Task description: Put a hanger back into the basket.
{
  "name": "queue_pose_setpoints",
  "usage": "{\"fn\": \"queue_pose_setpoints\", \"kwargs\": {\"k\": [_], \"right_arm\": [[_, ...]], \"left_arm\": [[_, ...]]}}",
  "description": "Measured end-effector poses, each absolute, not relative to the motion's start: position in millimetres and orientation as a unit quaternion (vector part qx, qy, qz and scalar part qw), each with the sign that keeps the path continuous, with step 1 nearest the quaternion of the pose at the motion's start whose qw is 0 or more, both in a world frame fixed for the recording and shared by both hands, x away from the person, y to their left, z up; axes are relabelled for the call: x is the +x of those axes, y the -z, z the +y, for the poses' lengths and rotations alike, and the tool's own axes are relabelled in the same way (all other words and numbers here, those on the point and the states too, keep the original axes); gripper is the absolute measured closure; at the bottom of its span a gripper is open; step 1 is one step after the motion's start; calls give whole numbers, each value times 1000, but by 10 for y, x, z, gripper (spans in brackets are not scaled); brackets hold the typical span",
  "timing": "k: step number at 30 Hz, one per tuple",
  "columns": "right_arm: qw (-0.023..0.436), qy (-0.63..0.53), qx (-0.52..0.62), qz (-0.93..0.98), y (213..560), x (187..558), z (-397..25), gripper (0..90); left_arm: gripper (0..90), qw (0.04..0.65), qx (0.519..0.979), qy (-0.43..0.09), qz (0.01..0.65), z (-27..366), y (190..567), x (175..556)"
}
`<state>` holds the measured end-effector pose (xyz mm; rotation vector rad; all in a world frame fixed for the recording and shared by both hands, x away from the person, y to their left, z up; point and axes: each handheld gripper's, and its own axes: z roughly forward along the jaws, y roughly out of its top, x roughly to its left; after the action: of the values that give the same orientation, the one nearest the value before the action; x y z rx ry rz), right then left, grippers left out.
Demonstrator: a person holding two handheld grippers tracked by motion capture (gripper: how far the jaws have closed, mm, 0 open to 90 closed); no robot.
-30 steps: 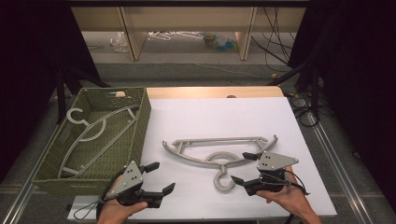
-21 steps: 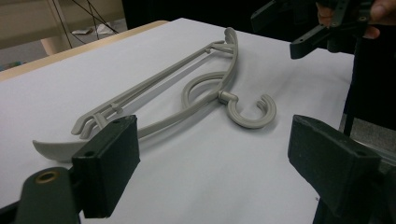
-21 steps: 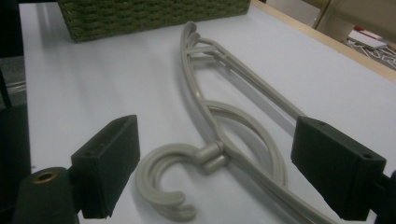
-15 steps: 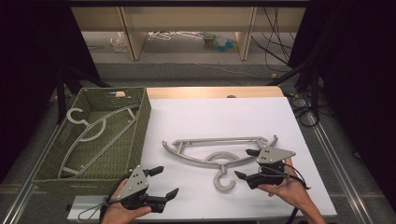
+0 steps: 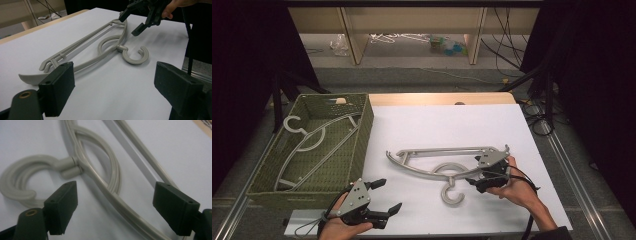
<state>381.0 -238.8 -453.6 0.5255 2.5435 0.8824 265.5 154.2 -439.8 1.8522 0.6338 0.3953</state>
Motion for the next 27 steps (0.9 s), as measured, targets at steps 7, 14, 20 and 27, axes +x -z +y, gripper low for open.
{"fn": "queue_pose_setpoints", "kwargs": {"k": [7,14,20,27], "right_arm": [[170,-296,173,924,4663,3963,-2352,346],[127,-291,166,934,4761,4085,-2372,454],[116,-290,148,938,4750,4124,-2369,542],[126,-277,114,946,4724,4143,-2375,642]], "left_arm": [[168,536,788,-168,251,1534,4399,2658],[173,538,786,-165,257,1535,4406,2655],[175,540,783,-164,261,1536,4401,2654],[178,536,785,-170,261,1553,4398,2665]]}}
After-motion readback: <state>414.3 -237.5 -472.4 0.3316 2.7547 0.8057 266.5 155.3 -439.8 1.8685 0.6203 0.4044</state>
